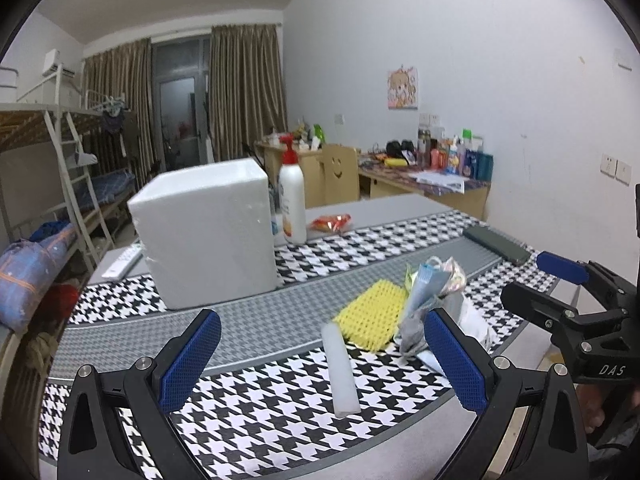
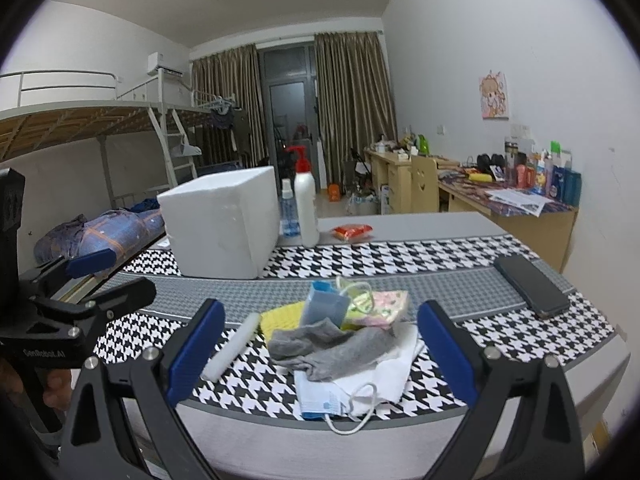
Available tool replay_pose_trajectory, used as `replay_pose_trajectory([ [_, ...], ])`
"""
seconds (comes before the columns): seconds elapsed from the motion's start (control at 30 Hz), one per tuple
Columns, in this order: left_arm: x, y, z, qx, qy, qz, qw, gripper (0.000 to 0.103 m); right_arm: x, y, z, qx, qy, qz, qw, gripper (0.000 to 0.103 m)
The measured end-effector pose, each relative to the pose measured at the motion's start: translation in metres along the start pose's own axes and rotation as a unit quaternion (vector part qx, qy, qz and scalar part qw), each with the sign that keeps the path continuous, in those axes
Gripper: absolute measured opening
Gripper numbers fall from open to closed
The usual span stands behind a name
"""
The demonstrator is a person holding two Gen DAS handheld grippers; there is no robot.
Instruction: Organize soft objects
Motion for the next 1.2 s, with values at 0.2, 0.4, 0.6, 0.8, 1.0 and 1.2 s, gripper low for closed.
replay_pose_trajectory([
  [0.2, 0.002, 0.009, 0.017, -0.024, 0.003, 0.001, 0.9997, 0.102, 0.006, 0.007, 0.011, -0.019, 0.006, 0.005, 1.000, 0.099],
  [0.4, 0.002, 0.016, 0.032, -0.050, 0.002, 0.002, 0.9988, 0.102, 0.010, 0.012, 0.019, -0.032, 0.007, 0.008, 0.999, 0.099],
  [0.6, 0.005, 0.025, 0.049, -0.075, 0.006, 0.004, 0.9971, 0.102, 0.016, 0.014, 0.027, -0.041, 0.009, 0.013, 0.999, 0.099],
  [0.8, 0.010, 0.032, 0.064, -0.098, 0.012, 0.012, 0.9951, 0.100, 0.023, 0.017, 0.037, -0.051, 0.008, 0.026, 0.998, 0.099],
  [1.0, 0.011, 0.036, 0.075, -0.113, 0.012, 0.013, 0.9935, 0.095, 0.023, 0.019, 0.047, -0.060, 0.002, 0.030, 0.998, 0.099],
  [1.2, 0.013, 0.045, 0.084, -0.136, 0.015, 0.011, 0.9905, 0.085, 0.024, 0.014, 0.052, -0.059, -0.002, 0.034, 0.998, 0.099],
])
Point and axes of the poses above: each gripper's, at about its wrist camera, not at the fingertips, and z roughly the way its jaws point, x to its right, y to its underside, the point moved 8 cm from there along z, roughly the way its jaws point
